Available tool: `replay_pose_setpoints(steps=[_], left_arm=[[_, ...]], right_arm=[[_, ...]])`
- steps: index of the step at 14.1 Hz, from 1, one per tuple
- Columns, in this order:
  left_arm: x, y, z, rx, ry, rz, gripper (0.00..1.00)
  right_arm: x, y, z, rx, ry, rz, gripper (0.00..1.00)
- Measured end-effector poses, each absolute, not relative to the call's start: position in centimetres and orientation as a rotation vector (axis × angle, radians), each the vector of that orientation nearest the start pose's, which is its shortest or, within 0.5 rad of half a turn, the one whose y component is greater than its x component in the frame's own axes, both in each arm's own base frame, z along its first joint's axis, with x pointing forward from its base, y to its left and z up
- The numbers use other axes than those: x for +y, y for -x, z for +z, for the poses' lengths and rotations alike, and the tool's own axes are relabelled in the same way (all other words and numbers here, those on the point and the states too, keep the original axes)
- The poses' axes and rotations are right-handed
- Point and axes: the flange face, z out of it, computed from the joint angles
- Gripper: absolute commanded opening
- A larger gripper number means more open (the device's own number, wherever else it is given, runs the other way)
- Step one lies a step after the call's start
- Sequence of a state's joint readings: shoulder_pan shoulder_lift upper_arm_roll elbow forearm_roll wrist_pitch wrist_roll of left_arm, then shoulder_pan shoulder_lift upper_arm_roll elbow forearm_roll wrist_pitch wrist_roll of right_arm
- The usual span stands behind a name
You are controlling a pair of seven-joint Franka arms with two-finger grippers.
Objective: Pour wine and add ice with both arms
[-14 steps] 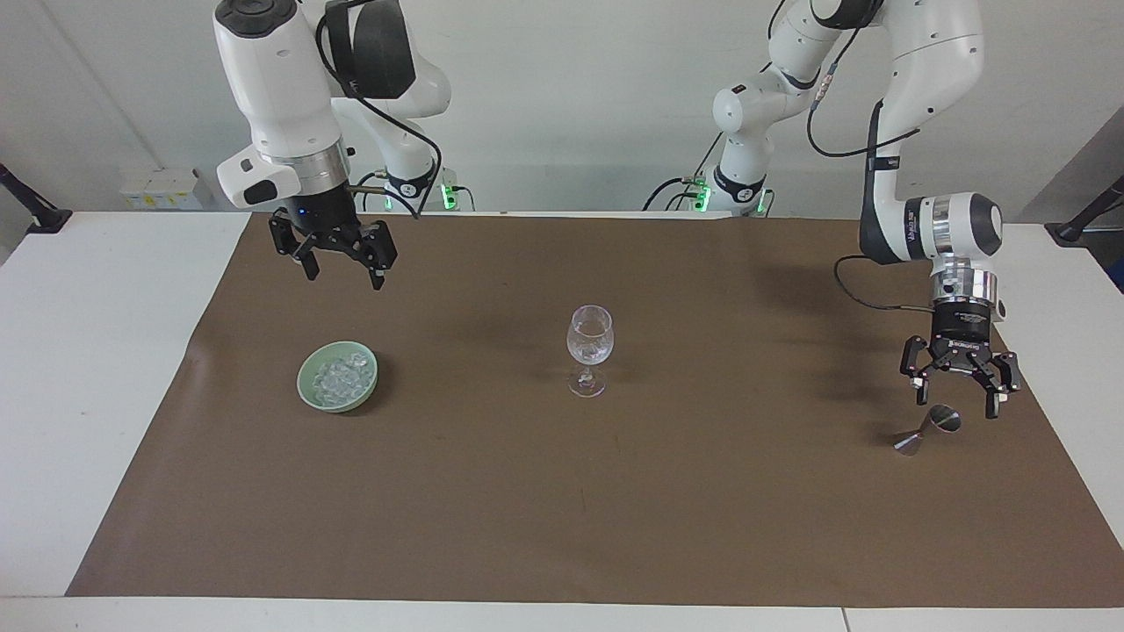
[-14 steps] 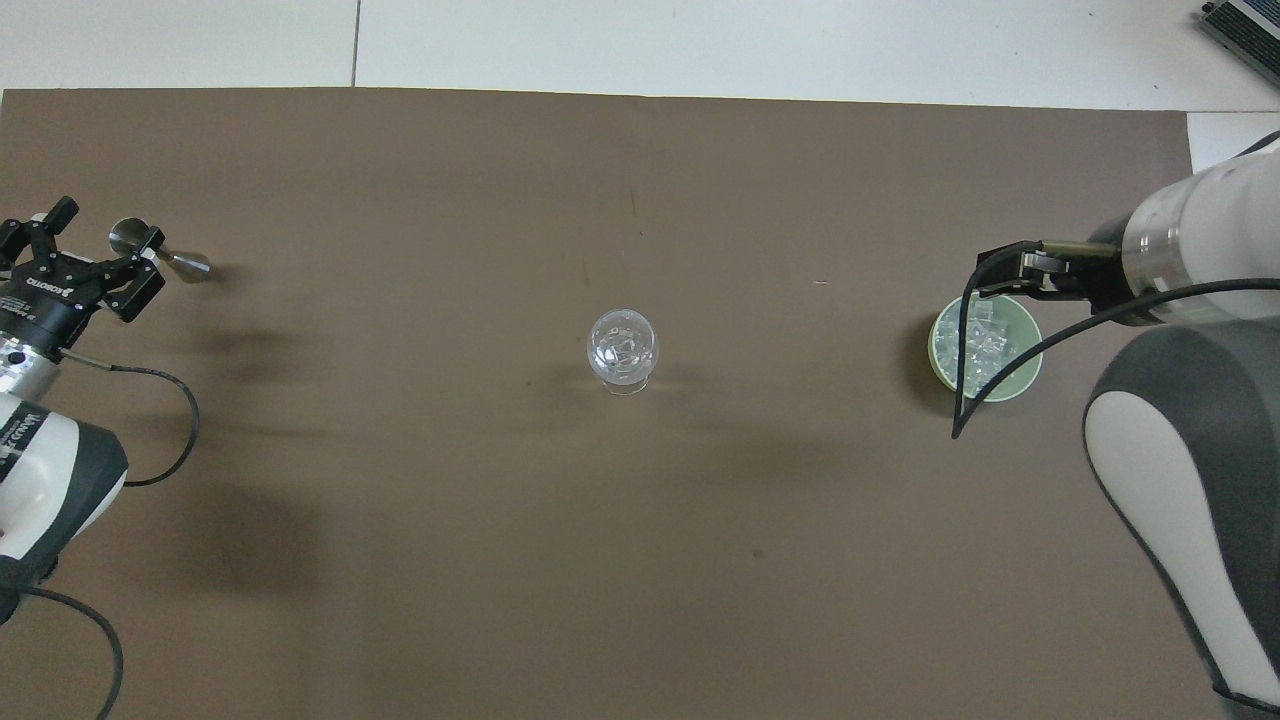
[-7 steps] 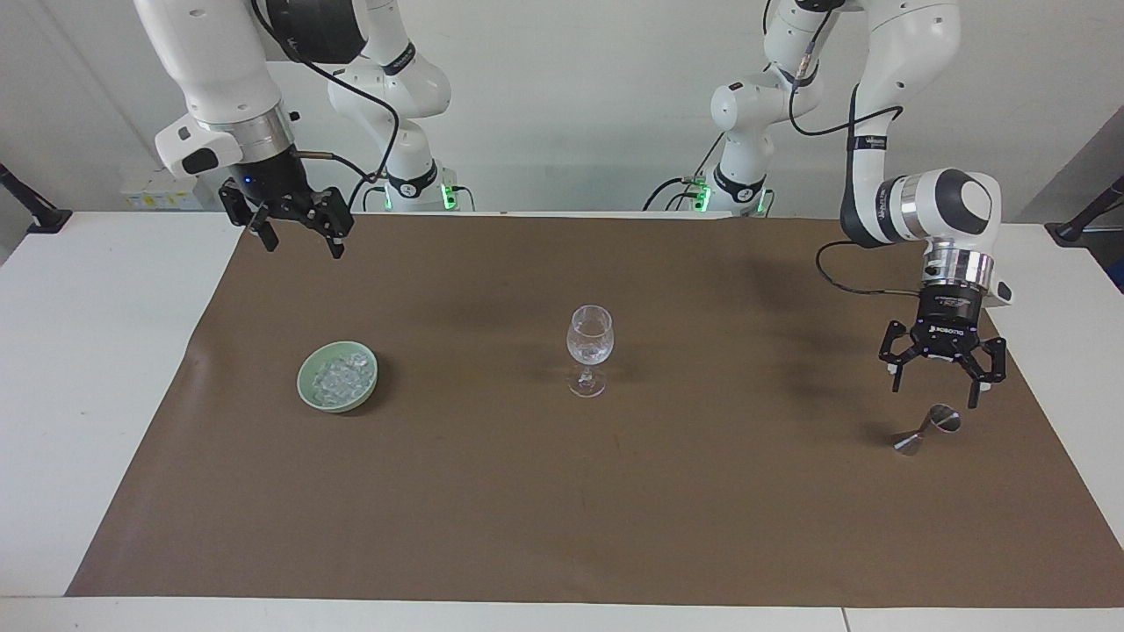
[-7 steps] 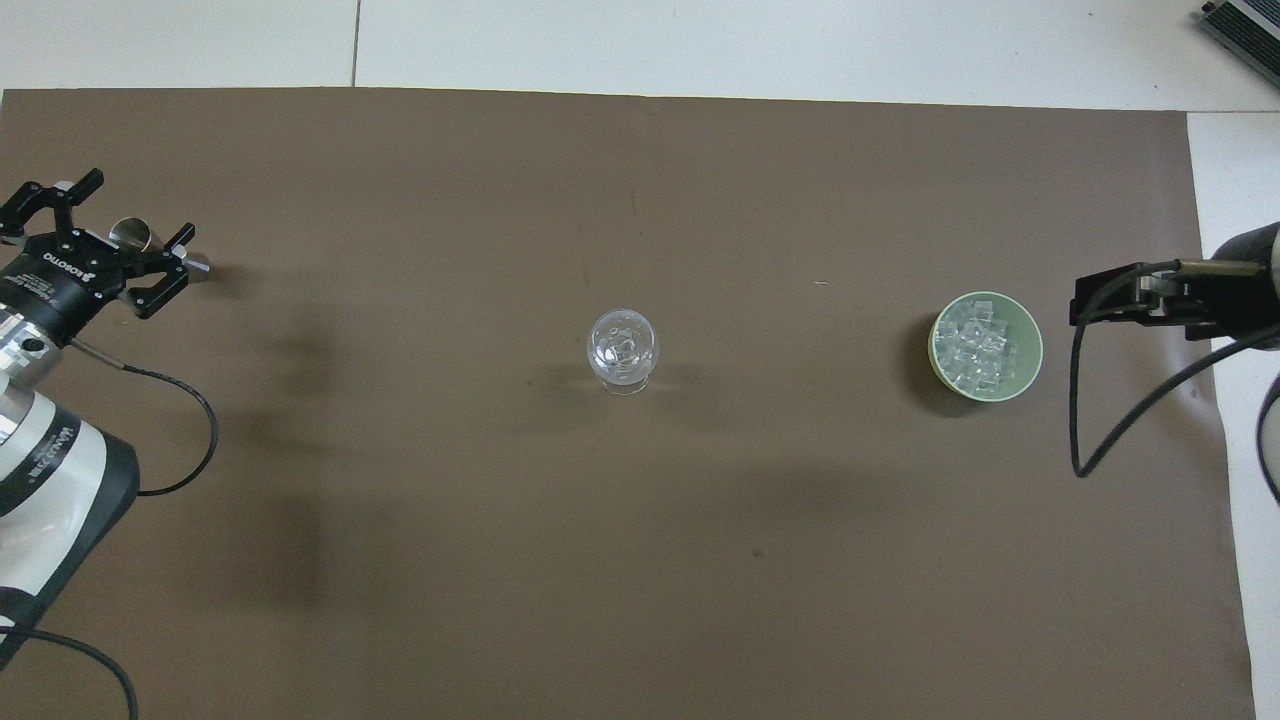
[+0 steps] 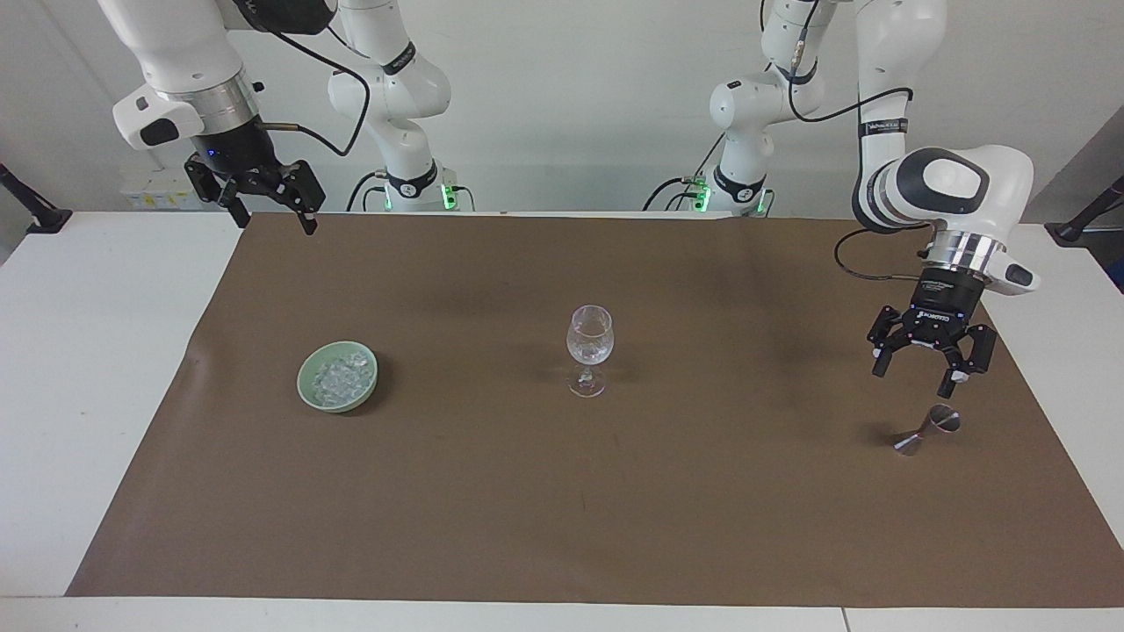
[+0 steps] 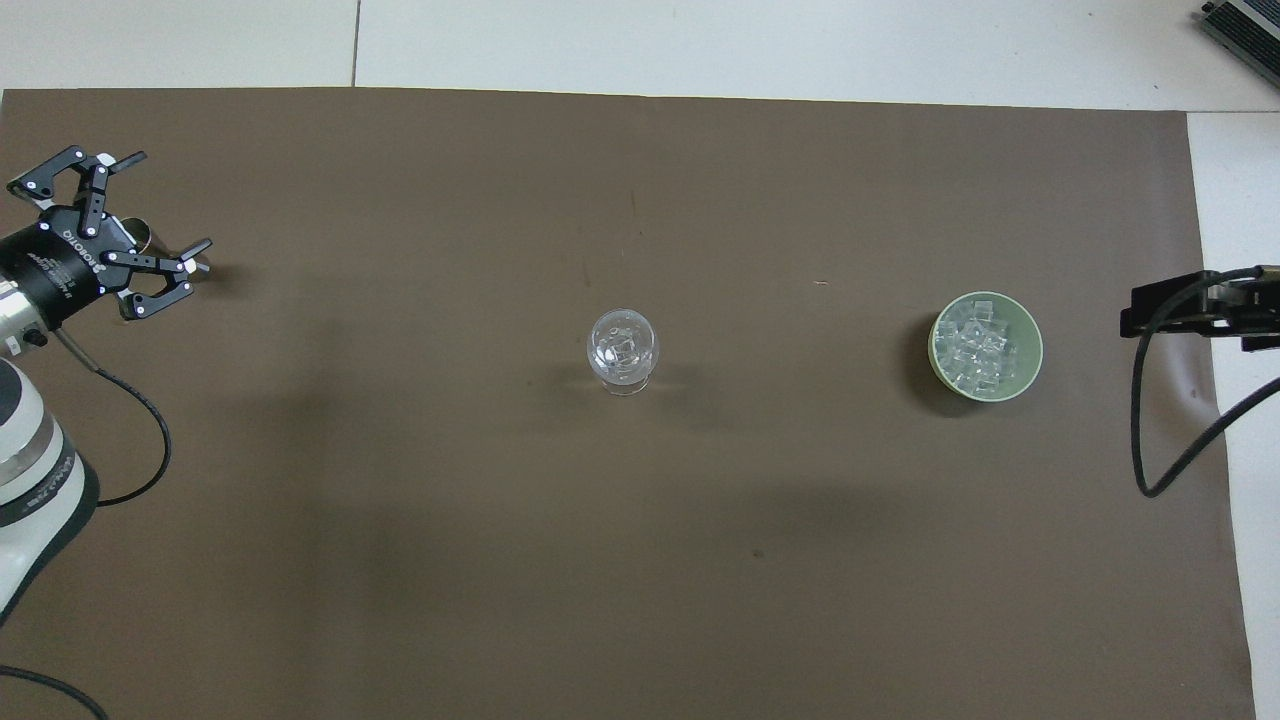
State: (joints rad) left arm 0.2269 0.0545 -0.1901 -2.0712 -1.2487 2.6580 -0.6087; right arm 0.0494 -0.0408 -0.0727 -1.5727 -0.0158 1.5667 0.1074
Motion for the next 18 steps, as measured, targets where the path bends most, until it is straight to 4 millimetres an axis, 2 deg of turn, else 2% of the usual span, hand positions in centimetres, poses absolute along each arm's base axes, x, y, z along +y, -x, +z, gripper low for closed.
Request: replay_pose_setpoints(steps=[4, 6, 11, 15, 18], left_arm=[[3.2, -59.1, 47.0, 1.442, -1.886, 0.325, 1.0], [2.1, -59.4, 48.5, 1.298, -2.139, 0.295, 1.0], [1.1, -59.1, 52.6, 1.019, -2.692, 0.241, 1.0], [0.5, -58.0, 56.7, 0.751, -2.949, 0.118, 1.0], [-1.8, -56.9, 59.1, 0.57, -3.081, 0.046, 1.0]], right_arm=[[-1.5, -54.1, 64.3, 0.207, 3.146, -0.039, 1.0], [-1.5, -53.9, 64.2, 0.206, 3.145, -0.012, 1.0], [-0.8, -53.3, 64.5, 0.194, 3.11, 0.041, 1.0], [-0.8, -53.3, 64.4, 0.2, 3.104, 0.044, 1.0], [-0.8, -53.3, 64.4, 0.205, 3.104, 0.044, 1.0]])
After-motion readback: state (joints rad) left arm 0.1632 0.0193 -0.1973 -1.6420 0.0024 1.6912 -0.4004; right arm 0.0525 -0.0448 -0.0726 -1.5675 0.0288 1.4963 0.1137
